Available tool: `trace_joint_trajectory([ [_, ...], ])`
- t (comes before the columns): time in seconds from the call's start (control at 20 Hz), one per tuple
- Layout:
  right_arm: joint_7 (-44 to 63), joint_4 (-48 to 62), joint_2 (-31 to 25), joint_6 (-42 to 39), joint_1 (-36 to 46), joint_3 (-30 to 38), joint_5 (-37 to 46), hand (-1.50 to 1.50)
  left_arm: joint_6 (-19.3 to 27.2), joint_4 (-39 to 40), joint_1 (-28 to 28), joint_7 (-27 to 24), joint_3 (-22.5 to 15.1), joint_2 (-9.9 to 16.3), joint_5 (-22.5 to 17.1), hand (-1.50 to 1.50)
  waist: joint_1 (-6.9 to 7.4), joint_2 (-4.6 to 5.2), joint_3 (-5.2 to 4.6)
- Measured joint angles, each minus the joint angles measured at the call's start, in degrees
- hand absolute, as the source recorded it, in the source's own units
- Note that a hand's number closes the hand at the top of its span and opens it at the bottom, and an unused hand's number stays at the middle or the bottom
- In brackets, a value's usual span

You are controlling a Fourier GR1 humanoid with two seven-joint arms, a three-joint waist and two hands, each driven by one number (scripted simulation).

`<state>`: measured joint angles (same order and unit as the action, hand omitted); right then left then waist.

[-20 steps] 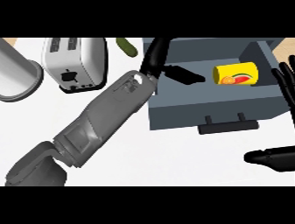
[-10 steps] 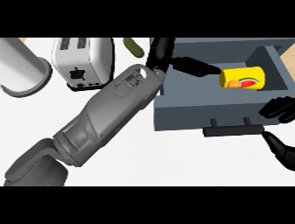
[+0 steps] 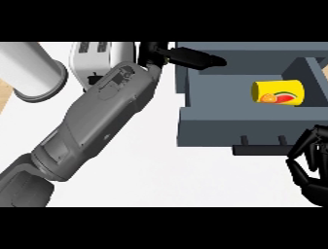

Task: Pick up the cup, place it into the drawer and close the drawer

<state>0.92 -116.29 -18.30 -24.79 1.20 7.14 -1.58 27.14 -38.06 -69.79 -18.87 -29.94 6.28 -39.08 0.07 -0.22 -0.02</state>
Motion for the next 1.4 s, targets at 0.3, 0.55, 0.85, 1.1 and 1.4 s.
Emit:
trace_joint_trajectory([
  [0.3, 0.4, 1.27, 1.28, 3.27, 0.4, -3.75, 9.99, 1.5, -0.52, -10.58, 7.7, 3.16, 1.49, 6.26, 0.26, -1.5, 1.1, -0.16, 0.01],
  [0.55, -0.39, 4.69, 2.77, 6.73, 2.88, -8.4, 19.24, 1.5, -1.45, -19.17, 14.32, 5.49, 3.52, 11.43, 0.28, -1.5, 1.26, -0.07, 0.0],
  [0.85, -4.98, 14.05, 1.22, 11.35, 6.21, -14.92, 34.13, 1.5, -4.17, -26.21, 21.88, 5.81, 5.23, 16.3, -0.35, -1.5, 2.08, -0.01, -0.07],
  [1.1, -8.12, 25.37, 1.08, 16.72, 10.32, -19.27, 44.8, 1.5, -7.18, -31.37, 28.27, 5.78, 7.7, 20.78, -1.51, -1.5, 2.46, 0.22, 0.0],
  [1.4, -11.91, 45.12, 4.2, 23.76, 20.13, -20.11, 52.06, 1.5, -9.68, -36.93, 35.51, 5.72, 10.08, 24.24, -1.88, -1.5, 2.54, 0.44, 0.05],
])
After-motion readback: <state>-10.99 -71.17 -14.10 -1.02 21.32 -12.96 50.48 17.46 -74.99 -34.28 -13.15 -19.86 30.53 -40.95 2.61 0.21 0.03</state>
